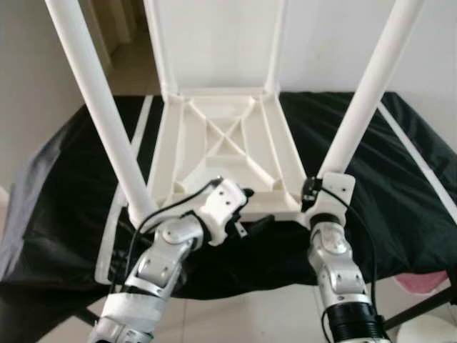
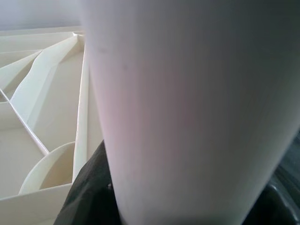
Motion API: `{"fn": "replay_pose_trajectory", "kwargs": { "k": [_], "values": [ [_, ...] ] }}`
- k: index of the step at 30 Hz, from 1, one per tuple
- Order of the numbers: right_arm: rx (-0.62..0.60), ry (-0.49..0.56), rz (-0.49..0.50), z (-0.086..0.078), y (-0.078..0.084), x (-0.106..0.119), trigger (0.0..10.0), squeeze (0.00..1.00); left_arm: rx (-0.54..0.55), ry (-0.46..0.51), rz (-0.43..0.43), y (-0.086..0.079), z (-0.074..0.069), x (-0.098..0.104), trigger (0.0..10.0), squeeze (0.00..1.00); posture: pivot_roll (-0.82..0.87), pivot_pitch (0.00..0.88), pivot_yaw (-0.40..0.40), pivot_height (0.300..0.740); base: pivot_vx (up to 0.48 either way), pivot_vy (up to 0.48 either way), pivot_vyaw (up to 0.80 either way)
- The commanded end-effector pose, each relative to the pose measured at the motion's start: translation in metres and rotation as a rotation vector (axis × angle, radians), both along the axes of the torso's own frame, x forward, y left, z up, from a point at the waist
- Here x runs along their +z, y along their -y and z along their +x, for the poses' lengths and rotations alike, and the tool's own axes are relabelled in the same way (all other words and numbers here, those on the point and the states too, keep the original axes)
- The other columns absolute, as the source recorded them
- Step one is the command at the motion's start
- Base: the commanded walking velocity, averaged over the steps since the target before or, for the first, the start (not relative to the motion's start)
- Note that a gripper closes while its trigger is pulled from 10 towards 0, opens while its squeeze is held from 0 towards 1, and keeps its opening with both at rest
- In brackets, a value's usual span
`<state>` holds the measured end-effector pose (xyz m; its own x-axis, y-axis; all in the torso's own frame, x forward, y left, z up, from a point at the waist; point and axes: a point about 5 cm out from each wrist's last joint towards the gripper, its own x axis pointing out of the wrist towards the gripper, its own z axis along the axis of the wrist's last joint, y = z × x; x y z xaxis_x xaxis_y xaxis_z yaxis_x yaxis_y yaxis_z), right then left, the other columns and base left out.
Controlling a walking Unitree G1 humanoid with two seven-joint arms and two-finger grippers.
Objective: Building children table
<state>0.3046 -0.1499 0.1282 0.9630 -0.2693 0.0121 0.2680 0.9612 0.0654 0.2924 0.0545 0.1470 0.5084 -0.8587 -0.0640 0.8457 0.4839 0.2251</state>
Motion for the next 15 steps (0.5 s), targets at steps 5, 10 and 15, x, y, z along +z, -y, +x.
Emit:
{"fn": "replay_pose_trajectory", "kwargs": {
  "k": [5,10,15],
  "values": [
    [-0.035,-0.078,0.009,-0.0039,0.0003,-0.0121,10.0,0.00,0.024,-0.002,-0.007,-0.0019,0.0006,0.0012,10.0,0.00,-0.03,0.026,-0.018,0.740,0.000,0.000,0.00],
    [-0.035,-0.078,0.006,-0.0036,0.0000,-0.0116,10.0,0.00,0.025,-0.001,-0.007,-0.0020,0.0006,0.0017,10.0,0.00,-0.03,0.023,-0.019,0.740,0.000,0.000,0.00],
    [-0.018,-0.060,0.017,-0.0029,-0.0012,-0.0076,10.0,1.00,0.025,0.003,-0.007,-0.0019,0.0015,0.0029,10.0,0.00,-0.03,0.023,-0.020,0.740,0.000,0.000,0.00]
  ]
}}
